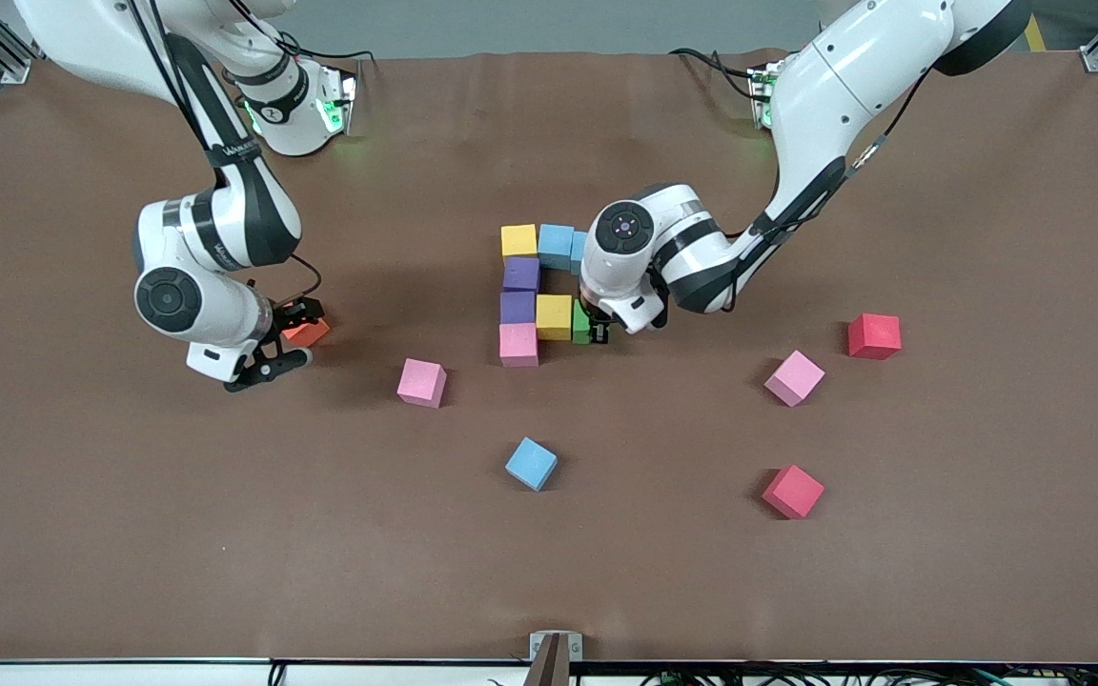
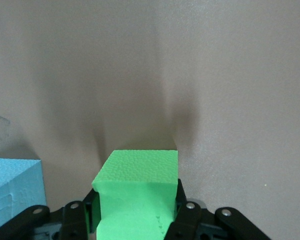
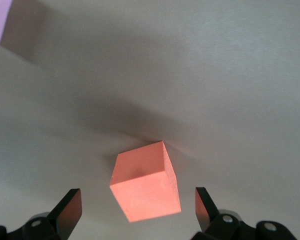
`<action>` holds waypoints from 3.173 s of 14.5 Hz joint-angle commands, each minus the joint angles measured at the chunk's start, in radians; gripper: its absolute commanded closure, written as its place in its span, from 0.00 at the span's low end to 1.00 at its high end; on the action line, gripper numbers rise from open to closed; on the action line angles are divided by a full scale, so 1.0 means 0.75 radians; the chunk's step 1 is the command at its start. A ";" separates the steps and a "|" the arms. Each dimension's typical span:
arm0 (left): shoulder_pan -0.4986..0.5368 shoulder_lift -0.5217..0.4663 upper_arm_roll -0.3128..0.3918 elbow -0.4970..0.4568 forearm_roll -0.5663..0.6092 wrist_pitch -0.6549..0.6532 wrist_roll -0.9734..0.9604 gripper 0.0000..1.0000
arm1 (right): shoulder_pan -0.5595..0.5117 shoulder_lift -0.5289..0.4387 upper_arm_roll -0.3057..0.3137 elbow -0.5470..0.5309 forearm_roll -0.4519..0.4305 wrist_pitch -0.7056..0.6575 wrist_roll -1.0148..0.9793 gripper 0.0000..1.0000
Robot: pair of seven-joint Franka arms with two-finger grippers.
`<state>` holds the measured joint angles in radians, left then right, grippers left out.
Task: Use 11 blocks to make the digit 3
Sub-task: 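Grasp the orange cube with the right gripper while the left gripper lowers green, then lift orange with the right gripper while the left gripper releases green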
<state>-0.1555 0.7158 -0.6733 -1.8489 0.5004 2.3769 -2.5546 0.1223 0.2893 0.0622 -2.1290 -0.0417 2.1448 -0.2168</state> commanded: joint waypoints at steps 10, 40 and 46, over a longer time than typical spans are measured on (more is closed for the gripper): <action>-0.026 0.040 0.002 0.011 0.016 -0.001 -0.087 0.62 | -0.061 -0.022 0.007 -0.174 -0.010 0.161 -0.210 0.00; 0.001 -0.060 -0.074 0.021 0.016 -0.124 -0.053 0.00 | -0.012 0.036 0.013 0.157 0.062 -0.037 -0.083 0.80; 0.003 -0.157 -0.090 0.133 0.016 -0.295 -0.036 0.00 | 0.237 0.058 0.011 0.450 0.182 -0.199 0.380 0.81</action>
<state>-0.1604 0.6234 -0.7304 -1.7862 0.5003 2.2170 -2.5919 0.2366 0.3191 0.0772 -1.8328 0.0516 2.0094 -0.0428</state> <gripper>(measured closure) 0.000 0.366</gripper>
